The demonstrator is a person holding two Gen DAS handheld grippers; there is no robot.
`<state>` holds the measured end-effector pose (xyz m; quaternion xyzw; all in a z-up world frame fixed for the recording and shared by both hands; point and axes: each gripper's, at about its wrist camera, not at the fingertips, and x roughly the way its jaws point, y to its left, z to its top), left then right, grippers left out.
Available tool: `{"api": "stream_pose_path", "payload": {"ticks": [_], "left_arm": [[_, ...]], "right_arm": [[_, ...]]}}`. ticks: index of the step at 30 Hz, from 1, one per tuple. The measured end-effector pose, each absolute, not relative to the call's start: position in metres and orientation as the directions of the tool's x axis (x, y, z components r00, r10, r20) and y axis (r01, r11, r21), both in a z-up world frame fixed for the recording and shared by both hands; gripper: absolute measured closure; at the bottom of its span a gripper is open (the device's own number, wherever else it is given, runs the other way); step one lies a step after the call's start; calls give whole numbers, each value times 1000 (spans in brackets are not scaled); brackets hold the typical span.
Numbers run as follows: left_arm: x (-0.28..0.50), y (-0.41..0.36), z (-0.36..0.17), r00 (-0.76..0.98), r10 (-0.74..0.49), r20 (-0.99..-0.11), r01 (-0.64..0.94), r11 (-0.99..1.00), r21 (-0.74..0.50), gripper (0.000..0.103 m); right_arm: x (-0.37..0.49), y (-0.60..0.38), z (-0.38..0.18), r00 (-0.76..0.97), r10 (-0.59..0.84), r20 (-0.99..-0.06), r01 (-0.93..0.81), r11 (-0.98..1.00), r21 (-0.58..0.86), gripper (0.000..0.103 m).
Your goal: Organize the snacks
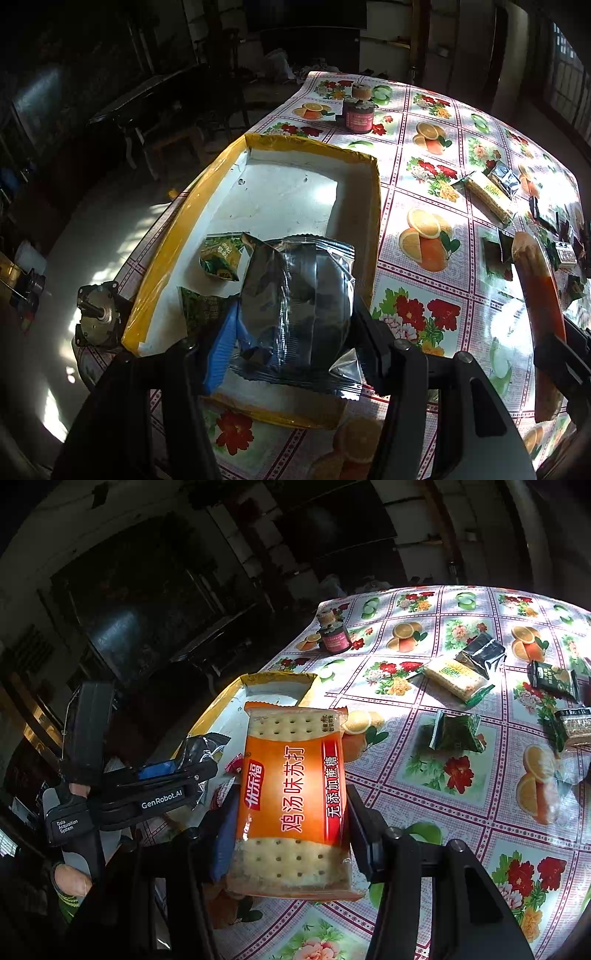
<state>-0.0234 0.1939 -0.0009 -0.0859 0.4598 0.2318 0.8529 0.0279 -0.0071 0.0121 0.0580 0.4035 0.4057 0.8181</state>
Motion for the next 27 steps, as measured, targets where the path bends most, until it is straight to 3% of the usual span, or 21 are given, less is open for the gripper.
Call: {"api": "stream_pose_path", "payload": {"ticks": [17,27], "left_arm": [[6,274,-23,407,224,-885,-550,834,-41,44],[36,292,-29,382,253,-889,-558,830,-3,43]], "right_arm": [[78,86,-1,200,778,-595,-645,562,518,50],[126,161,-26,161,742,-651,-644,578,501,50]]}}
